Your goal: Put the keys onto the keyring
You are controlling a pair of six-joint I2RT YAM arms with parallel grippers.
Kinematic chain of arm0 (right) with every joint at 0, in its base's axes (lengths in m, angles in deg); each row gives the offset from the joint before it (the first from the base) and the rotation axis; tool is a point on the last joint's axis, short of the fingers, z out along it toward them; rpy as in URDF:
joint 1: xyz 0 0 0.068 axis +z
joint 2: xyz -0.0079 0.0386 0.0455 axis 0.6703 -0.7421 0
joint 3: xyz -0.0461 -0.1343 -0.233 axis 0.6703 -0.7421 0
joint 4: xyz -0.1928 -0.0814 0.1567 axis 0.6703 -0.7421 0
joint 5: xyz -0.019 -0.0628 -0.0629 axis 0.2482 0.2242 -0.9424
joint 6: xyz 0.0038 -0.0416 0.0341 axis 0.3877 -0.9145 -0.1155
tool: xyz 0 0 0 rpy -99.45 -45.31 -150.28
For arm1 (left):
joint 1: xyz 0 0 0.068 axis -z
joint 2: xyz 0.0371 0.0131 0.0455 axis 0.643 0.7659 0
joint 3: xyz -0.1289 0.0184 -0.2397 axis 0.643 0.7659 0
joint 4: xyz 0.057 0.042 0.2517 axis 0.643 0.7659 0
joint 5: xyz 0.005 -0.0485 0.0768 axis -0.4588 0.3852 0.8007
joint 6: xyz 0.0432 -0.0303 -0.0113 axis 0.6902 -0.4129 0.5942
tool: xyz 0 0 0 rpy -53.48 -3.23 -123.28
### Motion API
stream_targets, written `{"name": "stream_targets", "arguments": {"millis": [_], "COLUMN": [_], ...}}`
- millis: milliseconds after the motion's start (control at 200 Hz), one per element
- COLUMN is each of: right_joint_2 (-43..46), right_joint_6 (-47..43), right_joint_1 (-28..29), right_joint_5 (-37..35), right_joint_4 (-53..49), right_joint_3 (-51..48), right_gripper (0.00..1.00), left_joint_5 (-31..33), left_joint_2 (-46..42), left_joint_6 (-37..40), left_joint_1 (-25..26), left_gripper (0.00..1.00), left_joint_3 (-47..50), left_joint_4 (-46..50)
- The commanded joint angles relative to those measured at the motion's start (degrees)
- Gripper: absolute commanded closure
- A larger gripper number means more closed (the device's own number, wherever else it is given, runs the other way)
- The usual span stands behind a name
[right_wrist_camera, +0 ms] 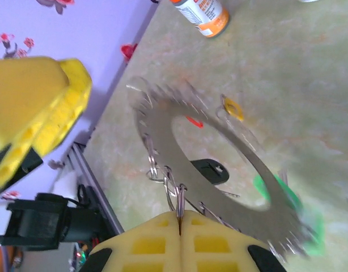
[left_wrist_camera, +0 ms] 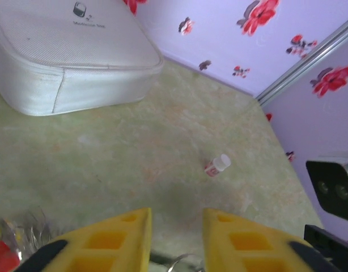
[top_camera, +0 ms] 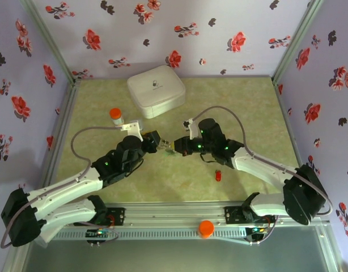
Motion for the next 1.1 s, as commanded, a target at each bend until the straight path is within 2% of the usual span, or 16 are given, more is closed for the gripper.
{"name": "stream_targets", "arguments": {"millis": [0,165,260,315,390,455,590,730,790,950,1095], "right_joint_2": [2.39,2.11,1.23,0.82,0.98,1.99,3.99,7.48,9.0,9.83,11.11], "right_joint_6": [-9.41,-17.34,-22.33,-26.16,-30.93,-34.85,-41.26,-46.46,-47.19,-49.57,-51.62], "right_joint_1": [-0.16,0.19,0.74,1.28,1.85,2.08,2.23,2.3,2.3,2.29,2.56], "right_joint_5": [-2.52,-5.65,-7.5,-8.27,-8.34,-7.88,-8.14,-6.46,-5.3,-2.28,0.05], "right_joint_4": [-12.64,-26.33,-33.18,-36.87,-40.15,-40.04,-37.82,-29.84,-25.93,-22.14,-17.56], "right_joint_3": [6.0,13.05,17.34,19.41,21.04,20.97,19.54,15.03,12.96,10.52,7.26], "right_gripper": [1.0,1.0,1.0,1.0,1.0,1.0,1.0,1.0,1.0,1.0,1.0], "left_joint_5": [1.97,4.02,4.28,2.34,-4.41,-9.8,-22.76,-37.47,-41.77,-47.56,-57.31], "left_joint_2": [-1.78,-4.46,-6.48,-7.51,-8.63,-8.94,-7.76,-6.66,-6.02,-2.06,2.09], "left_joint_6": [1.4,8.76,18.75,26.46,36.65,42.26,48.37,55.64,56.96,58.28,59.12], "left_joint_1": [0.43,0.41,0.26,0.02,-0.98,-2.63,-7.83,-10.48,-11.07,-12.58,-18.01], "left_gripper": [0.6,0.5,0.46,0.45,0.44,0.45,0.52,0.55,0.55,0.57,0.58], "left_joint_3": [1.88,2.71,3.33,4.22,4.72,4.05,1.83,3.0,3.43,3.17,3.29], "left_joint_4": [-4.1,-3.91,-5.16,-6.65,-6.88,-3.76,0.76,-2.62,-5.06,-8.57,-12.29]}}
